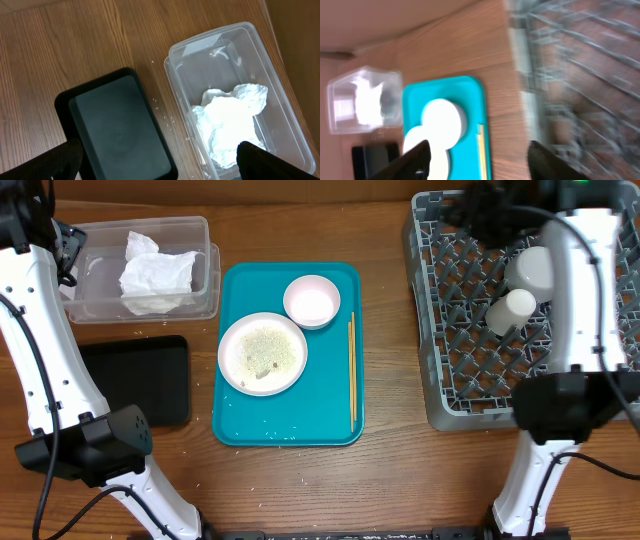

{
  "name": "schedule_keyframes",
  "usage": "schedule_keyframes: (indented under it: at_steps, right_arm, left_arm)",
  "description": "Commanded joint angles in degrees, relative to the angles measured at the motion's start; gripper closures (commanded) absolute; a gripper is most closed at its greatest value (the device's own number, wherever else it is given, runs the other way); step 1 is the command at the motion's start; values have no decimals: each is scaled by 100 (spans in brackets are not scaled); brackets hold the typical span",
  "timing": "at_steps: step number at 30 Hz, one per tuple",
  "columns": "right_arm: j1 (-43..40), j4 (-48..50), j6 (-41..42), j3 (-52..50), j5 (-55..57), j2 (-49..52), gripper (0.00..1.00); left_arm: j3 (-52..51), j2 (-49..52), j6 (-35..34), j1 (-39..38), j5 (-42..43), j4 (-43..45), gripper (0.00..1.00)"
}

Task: Sort waste into correct bins and load items into the dishwasher
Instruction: 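Release the cup and lift the right gripper out of the rack, then reach the right gripper down to the pink saucer on the tray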

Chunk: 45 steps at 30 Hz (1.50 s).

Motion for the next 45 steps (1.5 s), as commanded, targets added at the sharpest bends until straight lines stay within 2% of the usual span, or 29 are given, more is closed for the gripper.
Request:
schedule_keyframes:
  at_steps: [1, 5, 6, 8, 11, 13, 17, 19, 29, 34, 42, 45]
  right_arm:
    - [859, 273, -138, -48, 125, 0, 34]
    - [1991, 573, -144, -90, 1917, 378, 34]
    - [2157, 640, -144, -107, 2098, 474, 34]
    - [2487, 822, -144, -131, 2299, 723, 21]
    - [2826, 1062, -234, -138, 2352, 1056, 18]
    - [2997, 1174, -227, -138, 2352, 1237, 21]
    - [3298, 1322, -131, -138, 2354, 1561, 34]
    - [3451, 1386, 42, -140, 2354, 1720, 37]
    - [3812, 1464, 55, -164, 2352, 2120, 38]
    - [3816, 1484, 50, -168, 2356, 2131, 43]
    - [3812, 1519, 7, -446, 2610, 2157, 44]
    - [3812, 1504, 2, -448, 2618, 2159, 47]
  left_arm:
    - [-7, 52, -52, -35, -107, 2, 0]
    - [-7, 52, -55, -35, -107, 4, 0]
    - [-7, 52, -52, -35, -107, 4, 0]
    - [-7, 52, -52, -35, -107, 2, 0]
    - [-7, 52, -52, -35, -107, 4, 0]
    - [-7, 52, -55, -35, -107, 4, 0]
    - [-7, 52, -55, -35, -107, 4, 0]
    - [-7, 52, -55, -35, -107, 2, 0]
    - [-7, 52, -52, -35, -107, 2, 0]
    - [-7, 52, -52, -35, -107, 4, 0]
    - [-7, 52, -55, -35, -107, 2, 0]
    - [-7, 52, -55, -35, -107, 4, 0]
